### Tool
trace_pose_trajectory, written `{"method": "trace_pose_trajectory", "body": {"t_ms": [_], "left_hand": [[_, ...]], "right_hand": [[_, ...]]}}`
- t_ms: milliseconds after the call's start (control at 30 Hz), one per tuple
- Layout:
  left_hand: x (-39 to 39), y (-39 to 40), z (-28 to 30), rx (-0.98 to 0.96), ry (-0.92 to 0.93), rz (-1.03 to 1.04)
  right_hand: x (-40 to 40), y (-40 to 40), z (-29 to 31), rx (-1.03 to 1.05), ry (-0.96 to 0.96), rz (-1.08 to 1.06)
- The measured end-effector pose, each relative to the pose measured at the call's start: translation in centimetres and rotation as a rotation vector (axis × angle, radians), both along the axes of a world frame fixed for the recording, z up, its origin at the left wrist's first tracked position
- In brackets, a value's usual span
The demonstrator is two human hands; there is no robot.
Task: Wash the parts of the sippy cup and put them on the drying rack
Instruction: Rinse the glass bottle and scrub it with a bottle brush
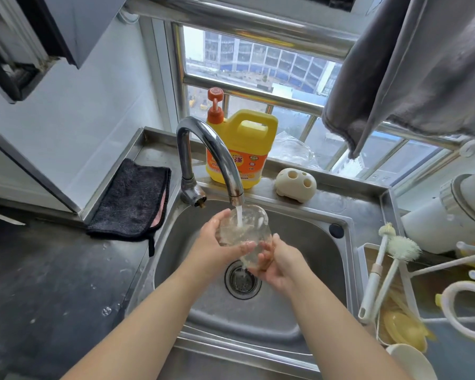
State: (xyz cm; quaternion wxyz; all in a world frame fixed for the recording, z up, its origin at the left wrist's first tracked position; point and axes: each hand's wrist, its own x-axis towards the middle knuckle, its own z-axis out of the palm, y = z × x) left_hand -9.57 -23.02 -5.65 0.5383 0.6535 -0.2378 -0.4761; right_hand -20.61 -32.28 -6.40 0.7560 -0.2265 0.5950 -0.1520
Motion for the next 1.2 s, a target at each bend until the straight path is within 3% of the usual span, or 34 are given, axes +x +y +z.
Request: {"method": "trace_pose_trajectory", "body": {"t_ms": [200, 433, 633, 733, 800, 867, 900, 967, 1100, 1200], "left_hand": [[-0.2, 0.3, 0.3, 0.006, 0.027, 0.045], [1.3, 1.4, -0.6, 0.129, -0.042, 0.108], [1.5, 1.4, -1.1, 0.114, -0.112, 0.192], [1.3, 1.2, -1.5, 0.215, -0.103, 0.268], [0.8, 1.0, -1.4, 0.279, 0.013, 0.235], [0.2, 0.7, -1.0, 0.272, 0.217, 0.198], [0.0, 0.6, -0.7, 0.253, 0.314, 0.197], [0.0, 0.5, -0.5, 0.214, 0.407, 0.225], [0.6, 0.5, -0.5, 0.214, 0.313, 0.167], [0.9, 0.3, -0.5, 0.257, 0.201, 0.037]], "right_hand": [[0.3, 0.7, -0.6, 0.087, -0.091, -0.009], [1.2, 0.7, -1.0, -0.357, -0.101, 0.19], [0.9, 1.1, 0.0, -0.539, -0.118, 0.341], [0.7, 1.5, 0.4, -0.688, -0.053, 0.418], [0.7, 1.9, 0.3, -0.941, 0.101, 0.553], [0.6, 2.0, -0.5, -1.429, 0.322, 0.709], [0.6, 2.0, -1.1, -1.63, 0.369, 0.759], [0.4, 2.2, -1.9, -1.812, 0.351, 0.819], [-0.8, 2.2, -2.6, -1.815, 0.296, 0.933], [-1.5, 2.0, -2.0, -1.667, 0.223, 0.908]]}}
